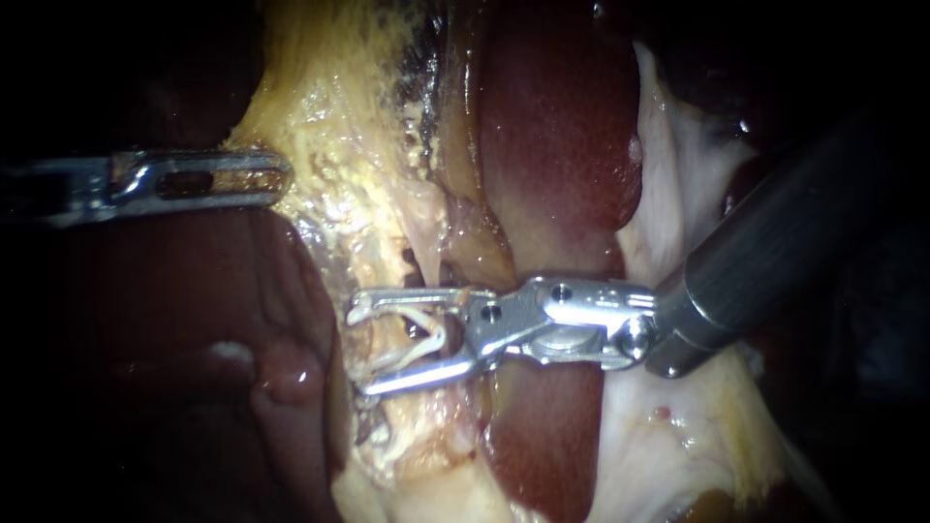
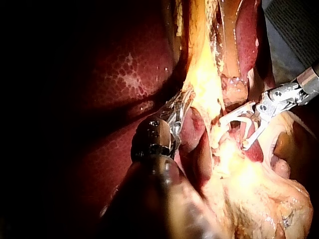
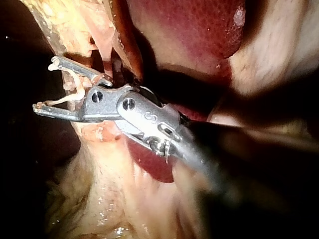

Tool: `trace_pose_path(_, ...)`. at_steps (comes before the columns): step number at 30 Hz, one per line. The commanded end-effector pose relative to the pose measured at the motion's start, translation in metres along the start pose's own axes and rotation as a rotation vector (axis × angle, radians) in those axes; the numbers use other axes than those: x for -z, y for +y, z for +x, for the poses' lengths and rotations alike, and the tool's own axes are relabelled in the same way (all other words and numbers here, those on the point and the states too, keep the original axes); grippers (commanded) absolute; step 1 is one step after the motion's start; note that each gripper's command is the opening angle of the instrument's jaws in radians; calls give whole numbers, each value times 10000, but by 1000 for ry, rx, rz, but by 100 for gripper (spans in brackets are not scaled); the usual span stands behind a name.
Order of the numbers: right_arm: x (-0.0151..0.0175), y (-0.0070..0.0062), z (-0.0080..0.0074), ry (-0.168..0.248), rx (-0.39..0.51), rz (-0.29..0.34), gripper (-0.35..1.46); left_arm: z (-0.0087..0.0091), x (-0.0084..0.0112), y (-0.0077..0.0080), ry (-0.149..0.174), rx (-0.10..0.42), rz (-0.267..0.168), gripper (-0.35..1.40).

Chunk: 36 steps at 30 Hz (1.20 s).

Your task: Clipping third clip left tube

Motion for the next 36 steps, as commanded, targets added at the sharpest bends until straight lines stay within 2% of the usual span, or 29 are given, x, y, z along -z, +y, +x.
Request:
trace_pose_path(1,0,0,0,0,0,0,56,0,0,0,0,0,0,-35)
trace_pose_path(8,0,0,-1,0,1,0,56,-4,6,0,3,1,3,-35)
trace_pose_path(19,-1,0,-1,0,1,0,56,-31,56,0,-34,19,-9,-35)
trace_pose_path(25,-1,-1,2,0,5,0,57,-36,70,-4,-45,26,-10,-35)
trace_pose_path(32,4,-1,22,11,-177,-3,59,-35,73,-10,-46,29,-13,-35)
trace_pose_path(36,10,2,29,14,-218,-3,58,-35,75,-13,-49,30,-13,-35)
